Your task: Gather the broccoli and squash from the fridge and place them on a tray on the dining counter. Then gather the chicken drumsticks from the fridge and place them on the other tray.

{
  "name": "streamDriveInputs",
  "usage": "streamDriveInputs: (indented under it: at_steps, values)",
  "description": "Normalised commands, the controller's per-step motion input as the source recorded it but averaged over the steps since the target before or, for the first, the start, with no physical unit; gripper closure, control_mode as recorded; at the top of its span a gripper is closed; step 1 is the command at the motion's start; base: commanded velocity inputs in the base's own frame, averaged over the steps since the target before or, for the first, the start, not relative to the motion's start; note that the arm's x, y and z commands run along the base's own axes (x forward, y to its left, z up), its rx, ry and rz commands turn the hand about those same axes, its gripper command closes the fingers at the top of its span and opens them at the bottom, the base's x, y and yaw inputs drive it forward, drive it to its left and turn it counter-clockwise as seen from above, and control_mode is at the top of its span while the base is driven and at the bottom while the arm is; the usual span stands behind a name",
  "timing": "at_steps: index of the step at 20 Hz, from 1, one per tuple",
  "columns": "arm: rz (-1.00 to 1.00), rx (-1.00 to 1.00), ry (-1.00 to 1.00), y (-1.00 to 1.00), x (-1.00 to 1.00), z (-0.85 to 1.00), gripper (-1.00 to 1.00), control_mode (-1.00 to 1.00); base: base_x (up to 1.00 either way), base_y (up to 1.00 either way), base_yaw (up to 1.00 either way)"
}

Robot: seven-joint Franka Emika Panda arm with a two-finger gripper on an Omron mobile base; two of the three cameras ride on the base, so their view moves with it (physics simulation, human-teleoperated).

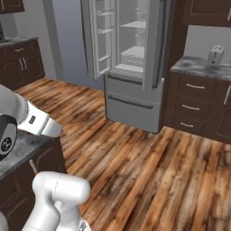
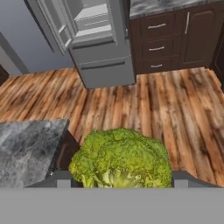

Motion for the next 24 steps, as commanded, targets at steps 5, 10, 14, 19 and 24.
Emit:
streamDriveInputs:
  at_steps: [5,10,14,19,24]
  values:
    - [0.00,0.00,0.00,0.00,0.00,0.00,1.00,1.00,-1.00,0.00,-0.22]
    - [0.00,0.00,0.00,0.00,0.00,0.00,1.00,1.00,-1.00,0.00,-0.25]
    - [0.00,0.00,0.00,0.00,0.00,0.00,1.00,1.00,-1.00,-0.04,-0.29]
    - [0.00,0.00,0.00,0.00,0.00,0.00,1.00,1.00,-1.00,-0.16,-0.24]
    - [0.00,0.00,0.00,0.00,0.00,0.00,1.00,1.00,-1.00,-0.47,-0.18]
